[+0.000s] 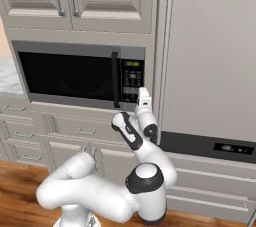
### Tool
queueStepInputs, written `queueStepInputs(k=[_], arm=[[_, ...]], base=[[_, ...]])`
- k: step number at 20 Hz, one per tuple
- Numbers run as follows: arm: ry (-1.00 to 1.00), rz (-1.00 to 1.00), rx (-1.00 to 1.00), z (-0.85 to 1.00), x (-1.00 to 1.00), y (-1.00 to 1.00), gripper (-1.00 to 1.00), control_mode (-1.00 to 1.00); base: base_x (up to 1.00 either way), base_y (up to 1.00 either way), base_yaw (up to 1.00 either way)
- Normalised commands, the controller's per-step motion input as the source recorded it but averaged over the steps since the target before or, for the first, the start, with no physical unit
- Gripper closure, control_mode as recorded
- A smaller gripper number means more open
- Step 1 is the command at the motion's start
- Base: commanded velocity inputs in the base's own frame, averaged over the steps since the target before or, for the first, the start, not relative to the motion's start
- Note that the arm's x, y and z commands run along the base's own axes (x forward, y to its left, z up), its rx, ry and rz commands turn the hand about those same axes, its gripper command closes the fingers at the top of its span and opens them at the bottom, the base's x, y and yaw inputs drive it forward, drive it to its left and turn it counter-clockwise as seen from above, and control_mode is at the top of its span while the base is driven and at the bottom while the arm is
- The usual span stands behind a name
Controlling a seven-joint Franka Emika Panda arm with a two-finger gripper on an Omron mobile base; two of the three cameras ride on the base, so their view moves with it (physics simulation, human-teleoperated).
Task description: Pick the cucumber from the sink and place it in the bowl. Then pick the bowl and place it in the microwave. Then close the microwave door and press the start button.
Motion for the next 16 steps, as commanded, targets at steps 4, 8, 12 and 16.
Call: queueStepInputs(k=[4, 8, 12, 16], arm=[[0.0, 0.0, 0.0, -0.39, 0.35, 0.0, 1.0, -1.0], [0.0, 0.0, 0.0, -0.26, 0.45, -0.03, 1.0, -1.0], [0.01, 0.0, 0.0, -0.32, 0.47, -0.01, 1.0, -1.0], [0.0, 0.0, 0.02, -0.32, 0.21, 0.0, 1.0, -1.0]], base=[[0.0, 0.0, 0.0], [0.0, 0.0, 0.0], [0.0, 0.0, 0.0], [0.0, 0.0, 0.0]])
